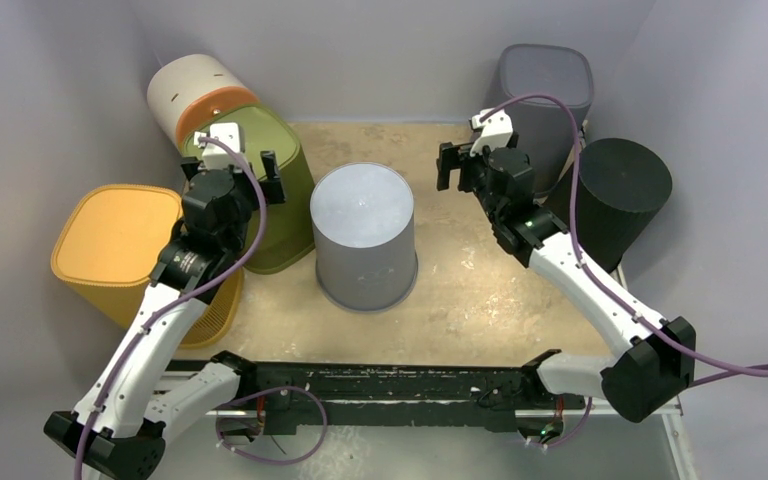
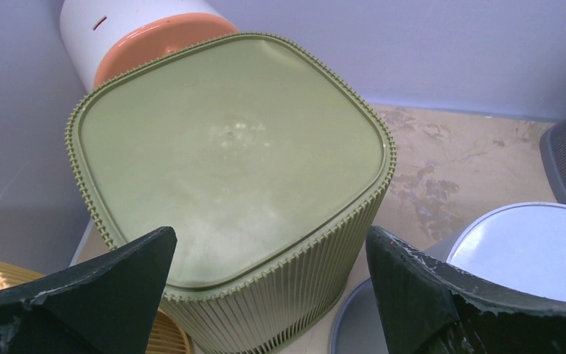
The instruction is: Turn the large container upside down
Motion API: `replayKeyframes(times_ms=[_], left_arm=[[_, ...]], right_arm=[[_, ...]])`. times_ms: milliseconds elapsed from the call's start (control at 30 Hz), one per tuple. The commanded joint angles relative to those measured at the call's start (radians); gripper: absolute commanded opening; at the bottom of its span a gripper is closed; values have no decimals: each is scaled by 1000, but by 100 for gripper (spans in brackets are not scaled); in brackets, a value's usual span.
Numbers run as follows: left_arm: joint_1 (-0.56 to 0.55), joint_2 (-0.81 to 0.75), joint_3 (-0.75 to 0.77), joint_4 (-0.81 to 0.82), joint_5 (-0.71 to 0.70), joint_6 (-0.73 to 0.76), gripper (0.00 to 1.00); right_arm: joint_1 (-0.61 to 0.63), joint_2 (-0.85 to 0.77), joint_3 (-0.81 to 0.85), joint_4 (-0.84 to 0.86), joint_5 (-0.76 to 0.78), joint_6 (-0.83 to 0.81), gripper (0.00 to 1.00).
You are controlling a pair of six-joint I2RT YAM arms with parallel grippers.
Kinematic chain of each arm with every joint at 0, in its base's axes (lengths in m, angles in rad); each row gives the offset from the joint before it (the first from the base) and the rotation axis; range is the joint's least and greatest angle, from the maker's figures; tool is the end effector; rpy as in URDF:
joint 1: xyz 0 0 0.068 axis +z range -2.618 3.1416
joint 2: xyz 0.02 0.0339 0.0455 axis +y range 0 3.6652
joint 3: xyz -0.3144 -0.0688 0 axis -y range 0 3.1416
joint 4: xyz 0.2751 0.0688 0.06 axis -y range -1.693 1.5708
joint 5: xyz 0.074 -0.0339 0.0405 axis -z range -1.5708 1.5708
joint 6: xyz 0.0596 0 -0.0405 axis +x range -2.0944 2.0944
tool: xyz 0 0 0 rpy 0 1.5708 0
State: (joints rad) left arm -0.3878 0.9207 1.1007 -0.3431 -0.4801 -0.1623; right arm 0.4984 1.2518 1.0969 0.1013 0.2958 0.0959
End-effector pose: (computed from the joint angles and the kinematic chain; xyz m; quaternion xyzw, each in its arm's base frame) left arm 0.2093 -0.0557 0.4515 -0.0696 0.7531 0.0037 0.6542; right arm 0.3010 0.1441 0.4219 -0.0442 0.7237 0.0969 0.6819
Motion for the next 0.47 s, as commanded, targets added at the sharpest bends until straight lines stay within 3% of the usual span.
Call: replayKeyframes(times_ms=[0,433], left_arm=[[-2,-13,-6,58,2,17,97],[-2,-17,-4,44,13,11,97]], right_arm=[[2,-44,-2,60,41,-24,100],[2,-64,-21,68,37,-39,100]])
